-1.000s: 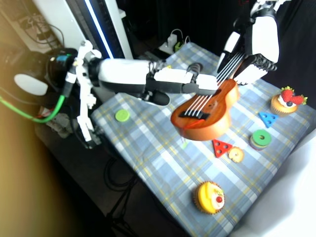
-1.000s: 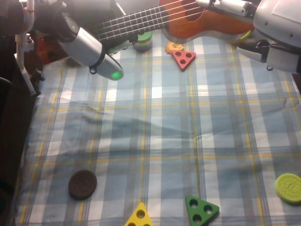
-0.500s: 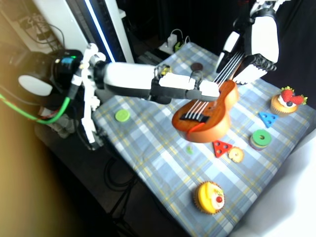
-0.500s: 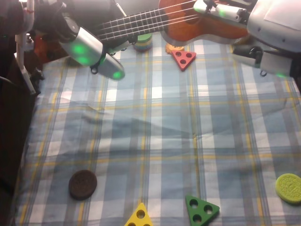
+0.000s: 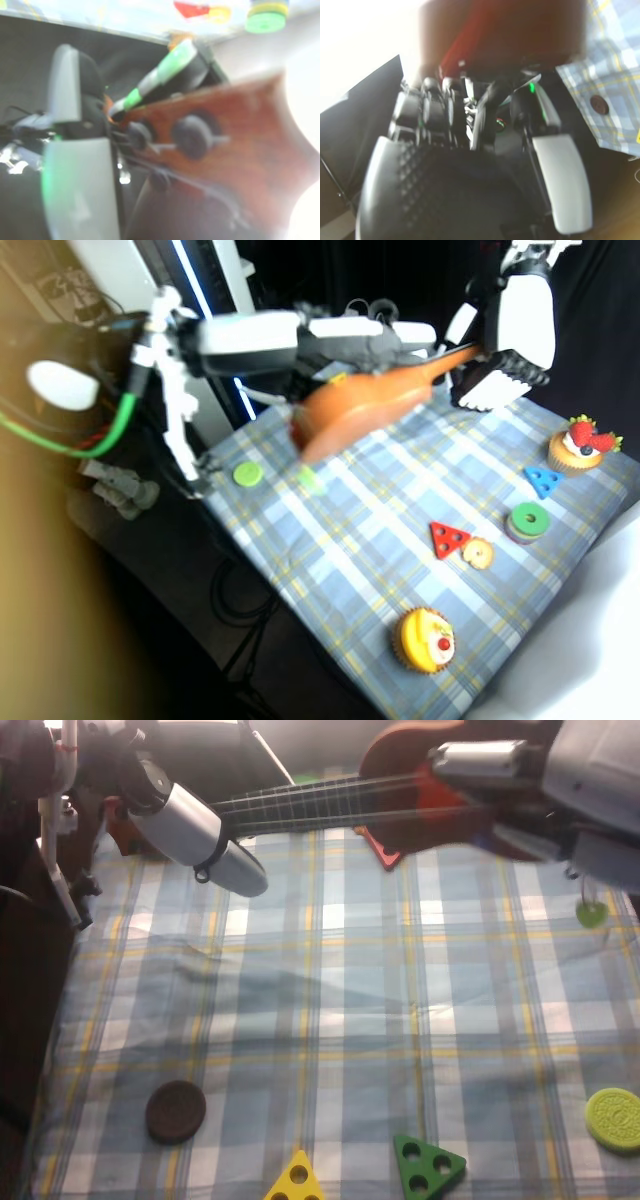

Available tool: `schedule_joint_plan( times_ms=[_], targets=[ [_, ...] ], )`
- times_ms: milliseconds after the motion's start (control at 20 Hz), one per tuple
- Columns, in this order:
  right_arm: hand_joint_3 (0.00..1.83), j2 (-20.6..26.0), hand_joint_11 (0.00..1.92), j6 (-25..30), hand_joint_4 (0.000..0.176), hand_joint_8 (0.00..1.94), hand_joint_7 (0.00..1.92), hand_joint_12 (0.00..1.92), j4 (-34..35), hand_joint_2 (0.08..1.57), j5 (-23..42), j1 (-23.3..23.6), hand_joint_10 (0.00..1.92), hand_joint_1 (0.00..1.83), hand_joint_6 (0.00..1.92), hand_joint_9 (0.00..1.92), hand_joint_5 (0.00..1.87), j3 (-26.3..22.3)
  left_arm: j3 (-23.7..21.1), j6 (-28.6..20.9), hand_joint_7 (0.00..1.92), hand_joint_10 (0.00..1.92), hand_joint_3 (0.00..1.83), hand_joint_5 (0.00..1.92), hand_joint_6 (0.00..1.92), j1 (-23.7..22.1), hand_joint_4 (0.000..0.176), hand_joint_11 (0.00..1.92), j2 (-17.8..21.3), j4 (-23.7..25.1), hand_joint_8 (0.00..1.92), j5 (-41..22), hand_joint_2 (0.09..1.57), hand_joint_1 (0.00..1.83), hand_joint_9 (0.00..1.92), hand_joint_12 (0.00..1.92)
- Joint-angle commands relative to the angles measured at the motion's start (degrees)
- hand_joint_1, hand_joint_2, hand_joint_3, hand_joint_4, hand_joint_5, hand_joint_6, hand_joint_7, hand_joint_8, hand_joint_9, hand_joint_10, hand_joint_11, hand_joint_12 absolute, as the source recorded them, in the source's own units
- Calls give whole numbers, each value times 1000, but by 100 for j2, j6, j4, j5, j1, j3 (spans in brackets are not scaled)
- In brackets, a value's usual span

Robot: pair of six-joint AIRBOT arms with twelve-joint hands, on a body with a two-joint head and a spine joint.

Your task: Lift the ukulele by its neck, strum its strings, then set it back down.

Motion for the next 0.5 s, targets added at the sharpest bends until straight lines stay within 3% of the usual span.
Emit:
schedule_joint_plan(
  times_ms=[0,100,150,200,250,450],
  targets=[
    [0,108,0,-14,0,3,186,0,27,1338,760,68,16,373,1000,55,180,-53,42,-73,1093,1921,4,1050,1921,-12,0,1179,33,-297,1921,184,1160,1427,1097,1921],
    [0,240,0,-14,0,0,95,0,48,1352,847,68,1,327,450,9,116,-108,41,-73,1087,1921,2,1053,1921,3,0,1154,38,-304,1921,184,1157,1432,1077,1921],
    [0,333,0,-14,20,1,14,0,60,1350,931,68,0,291,123,0,104,-142,42,-73,1035,1921,3,1027,1921,59,0,1095,42,-316,1921,187,1159,1439,1025,1921],
    [0,350,0,-14,20,1,14,0,64,1350,949,68,0,291,123,0,104,-145,42,-73,1035,1921,3,1027,1921,74,0,1095,42,-316,1921,188,1159,1439,1025,1921],
    [1,376,0,-14,38,0,0,0,89,1355,988,68,0,274,37,0,50,-148,42,-73,1062,1921,5,1059,1921,94,0,1085,43,-318,1921,192,1164,1426,1034,1921],
    [5,518,4,-14,44,0,0,2,134,1377,1150,61,0,281,0,0,0,-213,48,-73,1103,1921,4,1089,1921,143,0,1193,42,-318,1921,247,1165,1445,1105,1921]
  ],
)
